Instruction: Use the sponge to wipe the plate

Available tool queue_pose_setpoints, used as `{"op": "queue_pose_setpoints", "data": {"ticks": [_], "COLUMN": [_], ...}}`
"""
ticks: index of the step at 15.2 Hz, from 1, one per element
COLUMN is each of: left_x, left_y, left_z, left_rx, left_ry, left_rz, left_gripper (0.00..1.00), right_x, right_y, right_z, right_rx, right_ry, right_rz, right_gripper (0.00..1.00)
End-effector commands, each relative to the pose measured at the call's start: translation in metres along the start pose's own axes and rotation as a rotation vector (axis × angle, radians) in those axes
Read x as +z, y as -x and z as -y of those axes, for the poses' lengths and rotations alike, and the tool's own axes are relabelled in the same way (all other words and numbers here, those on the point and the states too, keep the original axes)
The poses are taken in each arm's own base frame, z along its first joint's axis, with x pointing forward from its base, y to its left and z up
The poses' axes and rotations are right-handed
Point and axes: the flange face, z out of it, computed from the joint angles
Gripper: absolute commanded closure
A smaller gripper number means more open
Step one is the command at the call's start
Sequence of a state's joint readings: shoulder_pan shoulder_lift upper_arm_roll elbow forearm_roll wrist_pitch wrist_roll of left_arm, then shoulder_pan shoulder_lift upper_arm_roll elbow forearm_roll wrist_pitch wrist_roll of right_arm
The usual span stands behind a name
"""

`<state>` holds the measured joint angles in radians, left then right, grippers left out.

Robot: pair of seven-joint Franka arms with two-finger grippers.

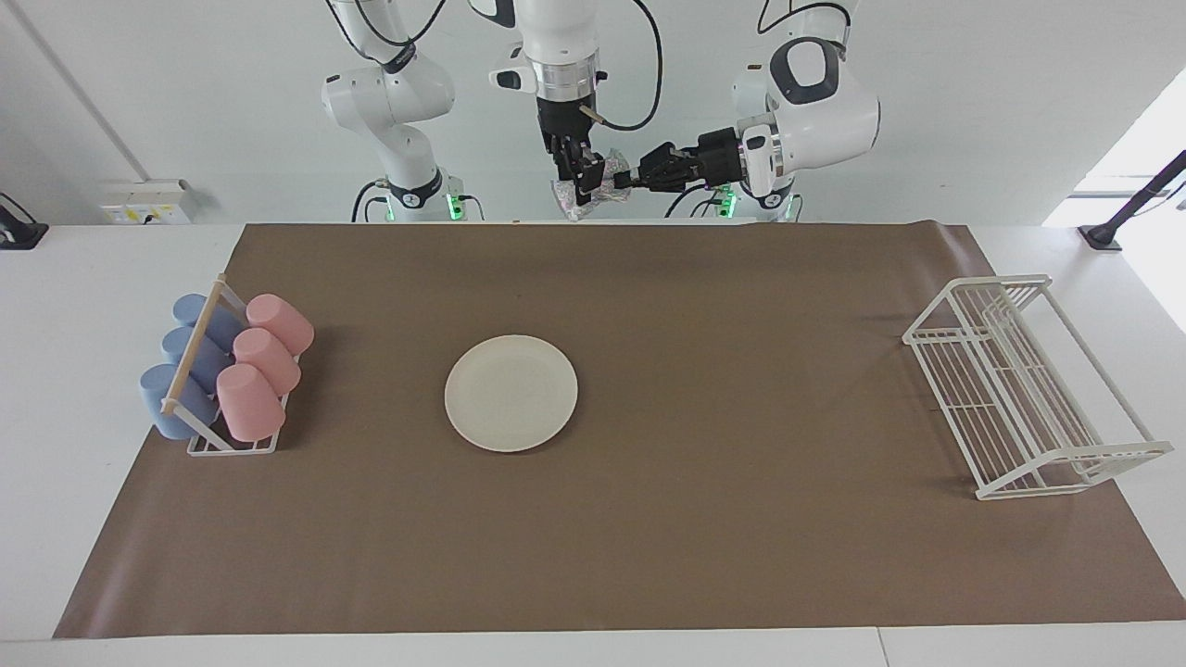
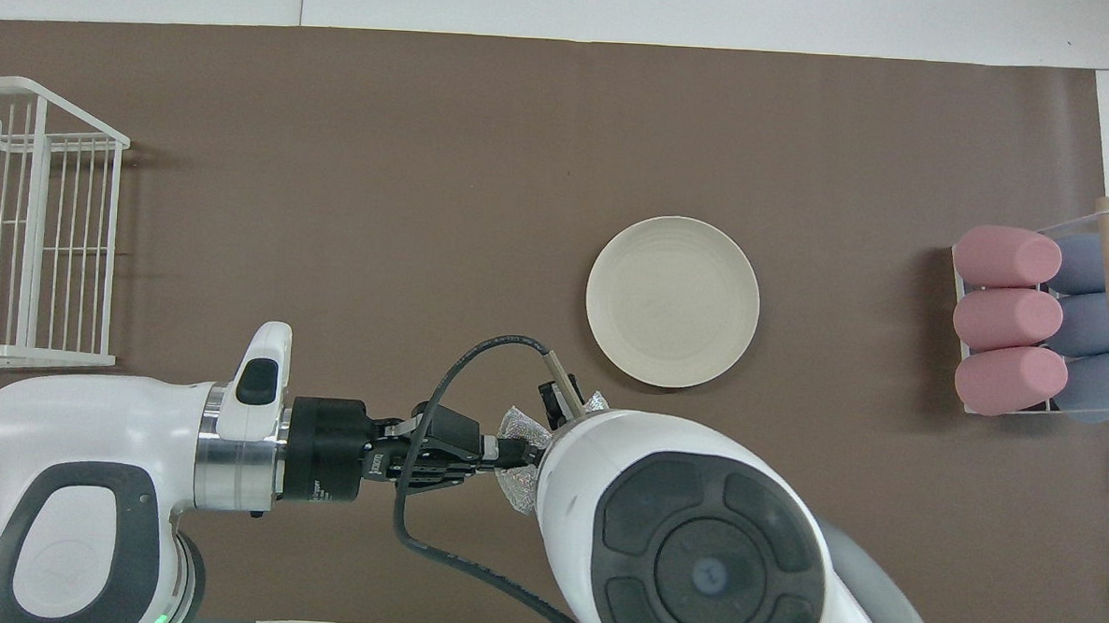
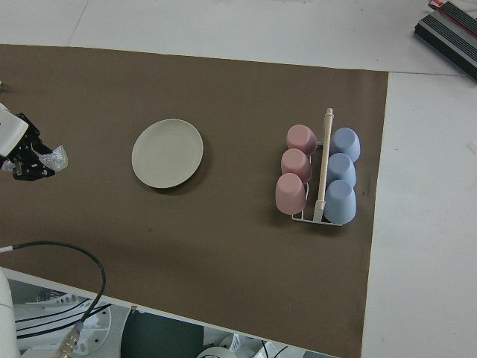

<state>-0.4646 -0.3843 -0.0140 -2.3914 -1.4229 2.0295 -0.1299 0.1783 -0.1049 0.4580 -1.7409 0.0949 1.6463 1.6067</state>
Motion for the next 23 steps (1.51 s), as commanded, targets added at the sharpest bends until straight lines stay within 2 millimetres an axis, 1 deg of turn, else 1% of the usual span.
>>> {"op": "queue_pose_setpoints", "data": {"ticks": [1,3,4,6,7,9,10,11,13,15,17,18,19,20,21,22,23], "left_x": [-0.007,-0.020,-0.023,-0.032,-0.035,-0.037,-0.040,-0.041,-0.044,-0.048,-0.064,-0.067,-0.072,-0.077,-0.082,-0.088,-0.093], "left_y": [0.003,-0.006,-0.009,-0.017,-0.020,-0.026,-0.028,-0.033,-0.040,-0.047,-0.051,-0.054,-0.054,-0.052,-0.054,-0.053,-0.055], "left_z": [0.003,0.008,0.012,0.020,0.022,0.023,0.019,0.018,0.005,-0.002,-0.005,-0.005,-0.005,-0.006,-0.006,-0.011,-0.014], "left_rx": [-0.007,0.005,0.014,0.022,0.029,0.037,0.037,0.024,0.019,0.015,0.015,0.014,0.020,0.020,0.014,0.010,-0.009], "left_ry": [-0.021,-0.076,-0.118,-0.214,-0.276,-0.393,-0.448,-0.516,-0.657,-0.785,-0.880,-0.941,-1.013,-1.071,-1.134,-1.200,-1.256], "left_rz": [-0.009,-0.045,-0.057,-0.090,-0.106,-0.137,-0.163,-0.188,-0.226,-0.242,-0.262,-0.271,-0.284,-0.288,-0.285,-0.295,-0.303], "left_gripper": [1.00,1.00,1.00,1.00,1.00,1.00,1.00,1.00,1.00,1.00,1.00,1.00,1.00,1.00,1.00,1.00,1.00], "right_x": [-0.008,-0.013,-0.015,-0.020,-0.020,-0.021,-0.022,-0.022,-0.023,-0.023,-0.021,-0.022,-0.019,-0.017,-0.012,-0.009,-0.013], "right_y": [-0.039,-0.077,-0.099,-0.133,-0.146,-0.185,-0.201,-0.211,-0.227,-0.244,-0.271,-0.288,-0.299,-0.318,-0.329,-0.338,-0.345], "right_z": [-0.007,-0.012,-0.014,-0.023,-0.027,-0.039,-0.044,-0.048,-0.054,-0.059,-0.068,-0.075,-0.080,-0.087,-0.089,-0.087,-0.084], "right_rx": [-0.174,-0.314,-0.388,-0.501,-0.541,-0.613,-0.655,-0.684,-0.729,-0.779,-0.833,-0.873,-0.930,-0.936,-0.934,-0.941,-0.954], "right_ry": [0.021,0.035,0.040,0.045,0.053,0.066,0.063,0.061,0.058,0.050,0.036,0.016,0.002,-0.011,-0.018,-0.021,-0.028], "right_rz": [-0.027,-0.021,-0.015,-0.012,-0.006,0.013,0.016,0.018,0.021,0.018,0.017,-0.001,-0.007,-0.006,0.008,0.017,0.010], "right_gripper": [0.00,0.00,0.00,0.00,0.00,0.00,0.00,0.00,0.00,0.00,0.00,0.00,0.00,0.00,0.00,0.00,0.00]}}
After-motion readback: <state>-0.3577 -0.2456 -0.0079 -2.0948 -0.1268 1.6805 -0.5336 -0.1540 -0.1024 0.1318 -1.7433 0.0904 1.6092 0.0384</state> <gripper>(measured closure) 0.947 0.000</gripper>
